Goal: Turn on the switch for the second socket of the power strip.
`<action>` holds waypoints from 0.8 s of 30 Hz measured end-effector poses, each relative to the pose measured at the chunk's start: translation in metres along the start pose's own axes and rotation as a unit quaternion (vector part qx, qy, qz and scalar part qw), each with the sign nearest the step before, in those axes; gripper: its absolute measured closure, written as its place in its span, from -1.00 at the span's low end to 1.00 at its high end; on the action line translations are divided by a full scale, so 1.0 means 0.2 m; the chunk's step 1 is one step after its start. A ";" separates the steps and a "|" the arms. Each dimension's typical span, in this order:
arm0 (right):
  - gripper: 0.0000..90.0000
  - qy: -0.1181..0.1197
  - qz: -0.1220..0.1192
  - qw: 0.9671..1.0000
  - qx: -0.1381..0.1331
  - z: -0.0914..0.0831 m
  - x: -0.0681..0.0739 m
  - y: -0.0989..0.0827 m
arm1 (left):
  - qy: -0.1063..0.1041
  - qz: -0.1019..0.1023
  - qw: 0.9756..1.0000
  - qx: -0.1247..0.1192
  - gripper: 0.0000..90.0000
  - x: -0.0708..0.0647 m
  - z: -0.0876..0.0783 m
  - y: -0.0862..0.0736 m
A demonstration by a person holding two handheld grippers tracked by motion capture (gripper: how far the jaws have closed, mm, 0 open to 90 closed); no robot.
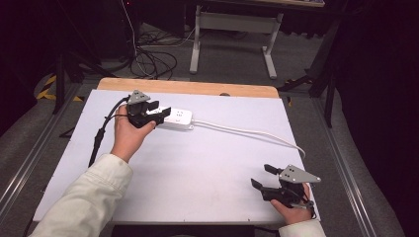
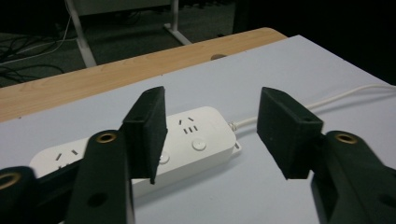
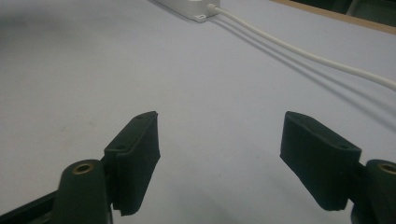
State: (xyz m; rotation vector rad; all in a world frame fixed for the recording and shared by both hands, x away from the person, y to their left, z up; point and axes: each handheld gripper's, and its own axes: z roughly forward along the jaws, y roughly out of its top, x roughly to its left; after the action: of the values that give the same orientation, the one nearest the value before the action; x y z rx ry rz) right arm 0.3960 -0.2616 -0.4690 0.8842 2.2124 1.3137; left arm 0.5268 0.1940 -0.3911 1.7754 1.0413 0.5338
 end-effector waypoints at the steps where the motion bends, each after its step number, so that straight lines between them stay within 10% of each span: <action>1: -0.37 -0.001 0.001 1.000 0.002 0.00 0.00 0.00 | -0.002 0.002 1.000 0.001 -0.13 -0.01 -0.02 0.00; 24: -0.37 -0.003 0.001 1.000 0.003 0.00 0.01 0.00 | -0.079 0.041 0.995 -0.042 -0.56 -0.06 -0.48 -0.18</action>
State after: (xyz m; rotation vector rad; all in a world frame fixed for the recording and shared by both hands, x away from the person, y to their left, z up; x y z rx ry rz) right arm 0.3956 -0.2599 -0.4689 0.8907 2.2116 1.3040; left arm 0.4351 0.2399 -0.3801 1.7612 0.8288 0.4731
